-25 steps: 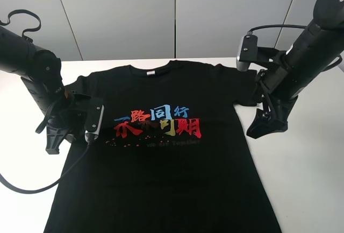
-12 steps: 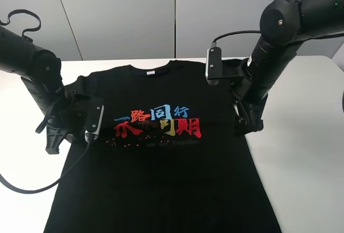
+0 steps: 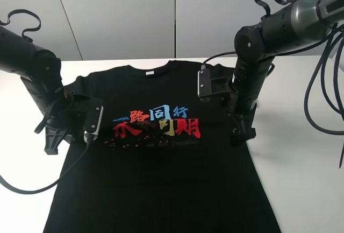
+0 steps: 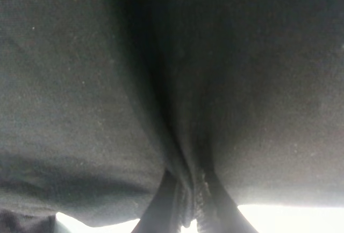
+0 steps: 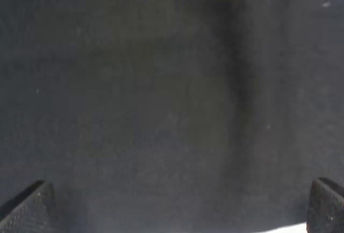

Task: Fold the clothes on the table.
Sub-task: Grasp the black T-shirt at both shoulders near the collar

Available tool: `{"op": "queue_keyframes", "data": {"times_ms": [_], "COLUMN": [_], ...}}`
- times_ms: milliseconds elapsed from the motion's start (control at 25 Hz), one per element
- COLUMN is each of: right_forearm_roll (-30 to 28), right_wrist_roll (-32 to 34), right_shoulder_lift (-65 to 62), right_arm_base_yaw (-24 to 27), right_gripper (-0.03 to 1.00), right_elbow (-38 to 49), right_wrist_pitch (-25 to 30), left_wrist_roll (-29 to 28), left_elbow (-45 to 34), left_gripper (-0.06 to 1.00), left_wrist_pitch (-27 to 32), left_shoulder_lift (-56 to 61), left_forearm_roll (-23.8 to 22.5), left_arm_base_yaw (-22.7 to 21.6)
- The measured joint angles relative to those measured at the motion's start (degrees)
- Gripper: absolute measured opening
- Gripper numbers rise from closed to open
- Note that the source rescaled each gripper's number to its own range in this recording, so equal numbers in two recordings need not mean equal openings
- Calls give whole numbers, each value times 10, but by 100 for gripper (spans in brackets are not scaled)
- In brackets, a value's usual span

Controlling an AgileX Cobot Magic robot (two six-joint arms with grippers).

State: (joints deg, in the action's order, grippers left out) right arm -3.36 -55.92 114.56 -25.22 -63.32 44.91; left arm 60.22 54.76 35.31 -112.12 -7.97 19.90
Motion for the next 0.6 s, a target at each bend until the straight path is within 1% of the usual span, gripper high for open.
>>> {"op": "queue_keyframes", "data": {"times_ms": [120,360,600], "right_forearm_roll": [-18,-29,-29], "right_wrist_roll": [-1,-1,-1], "right_shoulder_lift": [9,10,27], "right_arm_base_yaw": [0,1,1], "right_gripper": [100,100,100], "right_elbow": [0,-4,-5], "right_wrist_pitch": [-13,-44,-49], "left_wrist_roll": [0,0,0], "left_elbow": [0,0,0], "left_gripper": [0,0,0], "left_wrist_pitch": [1,2,2], "left_shoulder_lift": [0,0,0], "left_forearm_roll": [0,0,0], "left_arm_base_yaw": [0,0,0]}}
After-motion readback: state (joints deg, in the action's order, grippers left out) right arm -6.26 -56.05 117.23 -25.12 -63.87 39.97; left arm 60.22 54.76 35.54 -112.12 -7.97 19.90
